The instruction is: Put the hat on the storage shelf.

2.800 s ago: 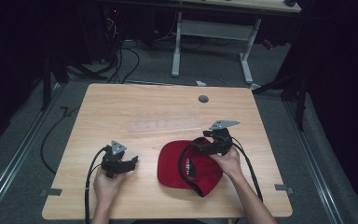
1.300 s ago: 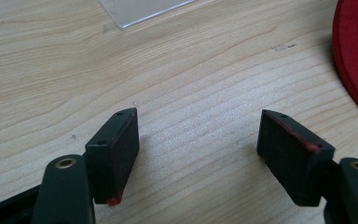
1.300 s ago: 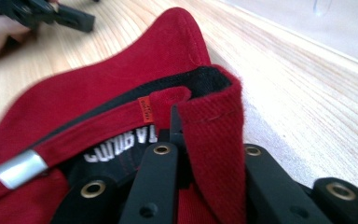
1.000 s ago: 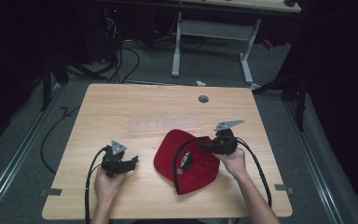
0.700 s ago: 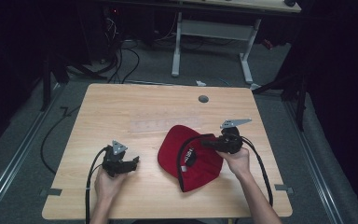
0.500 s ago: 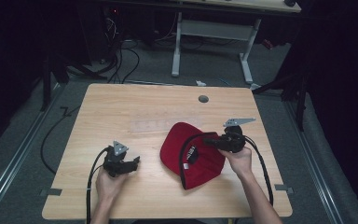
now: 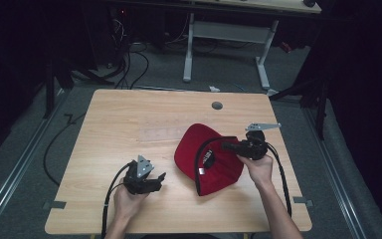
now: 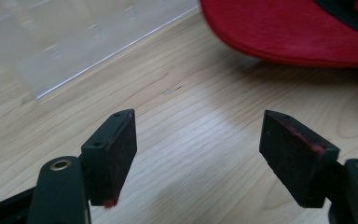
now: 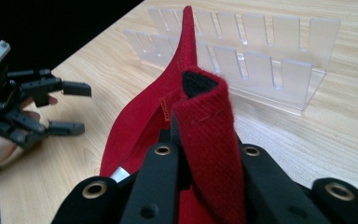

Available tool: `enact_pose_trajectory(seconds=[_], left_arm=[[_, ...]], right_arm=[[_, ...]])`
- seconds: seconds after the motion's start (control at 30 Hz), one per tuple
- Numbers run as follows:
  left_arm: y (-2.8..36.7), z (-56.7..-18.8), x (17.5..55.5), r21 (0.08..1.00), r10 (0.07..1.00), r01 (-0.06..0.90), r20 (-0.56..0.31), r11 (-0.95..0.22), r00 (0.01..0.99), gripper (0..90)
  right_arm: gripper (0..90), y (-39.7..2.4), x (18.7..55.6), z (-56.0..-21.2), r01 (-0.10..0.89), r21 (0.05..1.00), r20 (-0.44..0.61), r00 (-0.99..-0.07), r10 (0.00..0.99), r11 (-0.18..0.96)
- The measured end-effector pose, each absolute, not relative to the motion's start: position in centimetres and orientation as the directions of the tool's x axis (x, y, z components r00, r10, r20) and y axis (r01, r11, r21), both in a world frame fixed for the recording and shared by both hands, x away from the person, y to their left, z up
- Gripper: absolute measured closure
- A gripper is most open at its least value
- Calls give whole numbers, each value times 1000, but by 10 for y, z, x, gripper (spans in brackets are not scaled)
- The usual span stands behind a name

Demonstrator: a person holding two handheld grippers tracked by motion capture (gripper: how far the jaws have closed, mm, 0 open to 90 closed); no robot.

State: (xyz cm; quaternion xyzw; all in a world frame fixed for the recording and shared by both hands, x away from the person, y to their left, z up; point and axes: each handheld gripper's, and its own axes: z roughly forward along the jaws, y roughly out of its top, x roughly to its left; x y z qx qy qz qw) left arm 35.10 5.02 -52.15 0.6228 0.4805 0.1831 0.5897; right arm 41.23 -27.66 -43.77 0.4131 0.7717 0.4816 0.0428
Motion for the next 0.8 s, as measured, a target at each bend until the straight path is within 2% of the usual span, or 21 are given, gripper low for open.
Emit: enact_pose_trajectory(seconds=[0.23, 0.8], left_arm=[[26, -525, 349, 914, 802, 392, -312, 106, 510, 251], [8, -530, 359, 891, 790, 427, -370, 153, 489, 195]], right_arm=[[843, -275, 413, -436, 600, 777, 337, -650, 680, 189], [843, -258, 413, -421, 580, 796, 343, -668, 660, 173]])
